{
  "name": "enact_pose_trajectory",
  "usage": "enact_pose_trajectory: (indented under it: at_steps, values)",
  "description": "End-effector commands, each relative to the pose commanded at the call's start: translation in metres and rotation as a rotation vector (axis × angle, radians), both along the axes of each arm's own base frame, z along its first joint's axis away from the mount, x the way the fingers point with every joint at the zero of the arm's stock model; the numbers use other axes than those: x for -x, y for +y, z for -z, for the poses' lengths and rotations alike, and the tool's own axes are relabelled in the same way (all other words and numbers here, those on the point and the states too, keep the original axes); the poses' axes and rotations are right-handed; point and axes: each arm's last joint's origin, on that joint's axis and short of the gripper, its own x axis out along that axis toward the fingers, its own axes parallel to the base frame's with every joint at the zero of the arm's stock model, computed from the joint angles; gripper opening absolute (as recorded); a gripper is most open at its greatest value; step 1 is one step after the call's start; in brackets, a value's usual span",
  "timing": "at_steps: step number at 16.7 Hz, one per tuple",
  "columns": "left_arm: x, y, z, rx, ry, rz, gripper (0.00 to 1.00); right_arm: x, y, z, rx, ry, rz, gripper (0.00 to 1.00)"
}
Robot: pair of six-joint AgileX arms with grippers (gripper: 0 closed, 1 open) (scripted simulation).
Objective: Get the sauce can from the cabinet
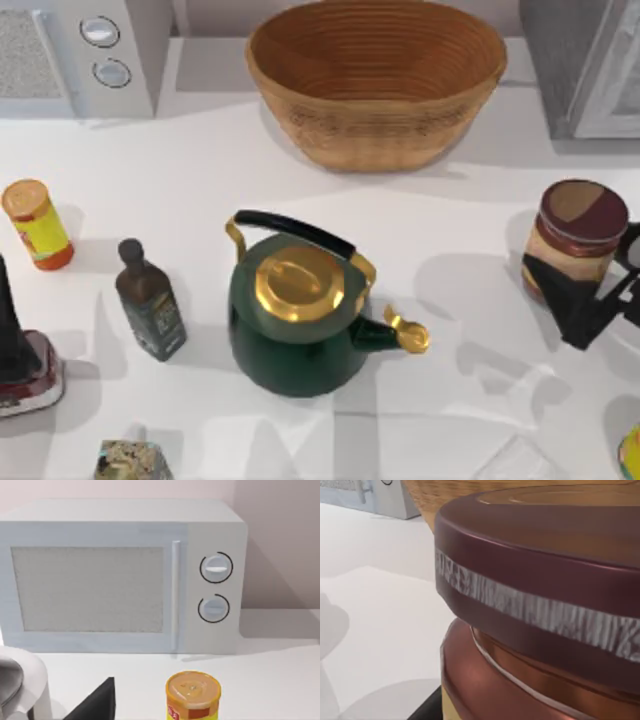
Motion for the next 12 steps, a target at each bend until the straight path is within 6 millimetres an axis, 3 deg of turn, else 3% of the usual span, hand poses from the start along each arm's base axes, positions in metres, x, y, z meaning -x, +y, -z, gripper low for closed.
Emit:
enact_pose_trajectory:
  at_steps: [4,12]
  values:
    - [0.0,0.0,0.0,0.0,0.0,0.0,1.0,-0.0004,0.001,0.0004,0.0,0.0,0.0,0.0]
    - [0.0,0.0,0.0,0.0,0.0,0.0,1.0,-0.0004,0.001,0.0004,0.0,0.0,0.0,0.6]
